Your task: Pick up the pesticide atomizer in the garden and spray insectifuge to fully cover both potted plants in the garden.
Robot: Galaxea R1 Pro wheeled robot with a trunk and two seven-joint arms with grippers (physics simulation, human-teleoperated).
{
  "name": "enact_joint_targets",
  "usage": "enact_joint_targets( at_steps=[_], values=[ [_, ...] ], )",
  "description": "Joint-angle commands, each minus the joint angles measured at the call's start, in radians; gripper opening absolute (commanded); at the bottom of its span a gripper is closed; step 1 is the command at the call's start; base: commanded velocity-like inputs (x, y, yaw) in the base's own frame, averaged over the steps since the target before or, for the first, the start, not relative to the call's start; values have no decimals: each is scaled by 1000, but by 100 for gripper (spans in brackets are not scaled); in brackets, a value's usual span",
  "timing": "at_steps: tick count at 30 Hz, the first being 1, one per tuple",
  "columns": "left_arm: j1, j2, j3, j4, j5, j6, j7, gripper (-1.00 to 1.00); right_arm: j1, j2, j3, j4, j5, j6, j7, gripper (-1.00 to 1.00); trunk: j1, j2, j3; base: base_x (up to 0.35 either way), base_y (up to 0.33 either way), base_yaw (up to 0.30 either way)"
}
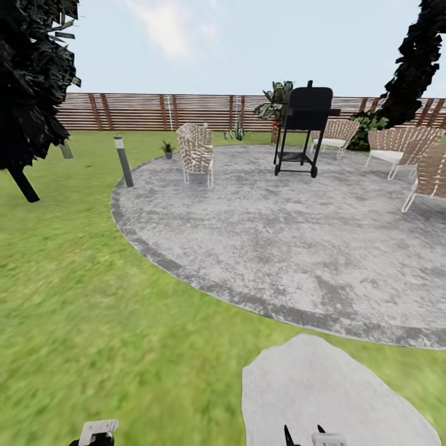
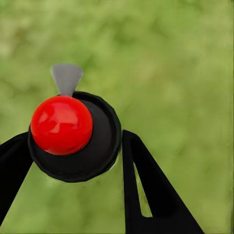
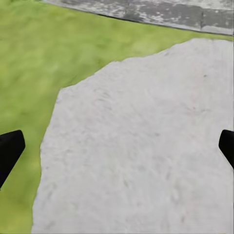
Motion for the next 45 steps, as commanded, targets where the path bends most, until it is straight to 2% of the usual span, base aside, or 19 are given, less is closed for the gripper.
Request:
enact_joint_targets(
  at_steps=[1, 17, 21, 45],
  values=[
    [-1, 0, 9, 1, -9, -3, -3, -100, 0, 0, -8, -1, -1, -1, 10, 100, 0, 0, -1, 300, -198, 266],
    [-1, 0, 9, 1, -9, -4, -3, -100, 0, -3, -8, -7, 0, 0, 11, 100, 0, 0, -1, 300, -198, 53],
    [-1, 1, 9, 1, -9, -4, -3, -100, 0, -23, -8, -9, -3, -2, 9, 100, 0, 0, -1, 306, -164, 0],
    [-1, 0, 9, 7, -9, -4, -3, -100, 0, -27, -7, -11, 1, -3, 10, 100, 0, 0, -1, 339, -20, 0]
  ],
)
